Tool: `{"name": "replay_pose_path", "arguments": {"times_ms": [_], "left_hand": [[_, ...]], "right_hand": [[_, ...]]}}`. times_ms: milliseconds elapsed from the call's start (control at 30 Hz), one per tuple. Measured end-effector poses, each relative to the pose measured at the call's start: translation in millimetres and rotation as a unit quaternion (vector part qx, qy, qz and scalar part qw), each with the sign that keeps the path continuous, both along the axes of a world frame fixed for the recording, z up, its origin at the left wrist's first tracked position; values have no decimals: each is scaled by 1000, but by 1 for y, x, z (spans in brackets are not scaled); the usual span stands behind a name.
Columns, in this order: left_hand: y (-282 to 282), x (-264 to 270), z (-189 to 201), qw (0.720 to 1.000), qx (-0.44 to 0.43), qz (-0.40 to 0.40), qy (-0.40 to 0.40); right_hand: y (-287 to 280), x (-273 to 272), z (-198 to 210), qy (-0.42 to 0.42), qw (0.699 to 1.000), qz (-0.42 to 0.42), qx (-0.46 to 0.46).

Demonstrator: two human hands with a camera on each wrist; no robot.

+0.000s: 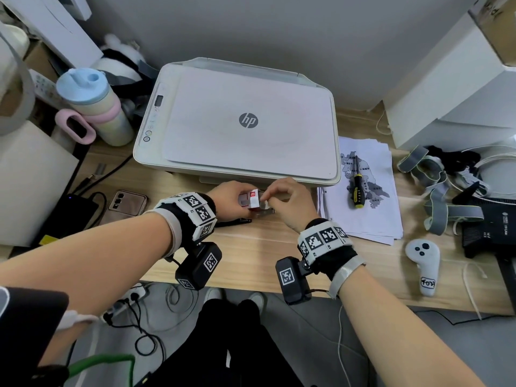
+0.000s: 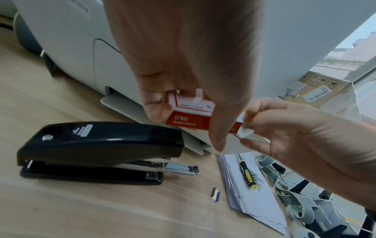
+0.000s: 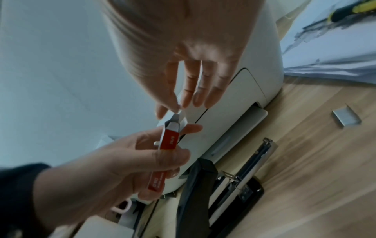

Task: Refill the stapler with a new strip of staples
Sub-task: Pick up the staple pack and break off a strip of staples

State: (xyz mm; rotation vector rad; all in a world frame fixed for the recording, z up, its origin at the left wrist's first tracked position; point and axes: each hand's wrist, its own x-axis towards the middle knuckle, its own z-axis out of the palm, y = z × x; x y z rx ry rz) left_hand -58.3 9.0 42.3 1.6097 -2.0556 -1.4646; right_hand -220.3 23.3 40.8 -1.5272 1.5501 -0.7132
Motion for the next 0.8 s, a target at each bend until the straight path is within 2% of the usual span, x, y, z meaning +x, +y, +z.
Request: {"name": "replay_pose_path", "arguments": {"times_ms": [67, 200, 367, 500, 600, 800], "left_hand": [[0, 1, 0, 1000, -5, 6, -7], [-1, 4, -1, 999, -22, 15, -47], [-3, 2, 3, 988, -62, -24, -137], [-3, -1, 3, 970, -128, -61, -200], [-4, -3, 6, 954, -157, -97, -236], [-4, -6, 8, 935, -168, -168, -264]], "right_hand": [[-1, 1, -1, 38, 999, 14, 19], [0, 3, -1, 53, 997, 21, 60], [-1, 3, -9, 62, 995, 10, 84], [-1, 6, -21, 3, 995, -23, 92], [1, 7, -28, -64, 985, -59, 150], [11, 5, -37, -201, 923, -133, 299]]}}
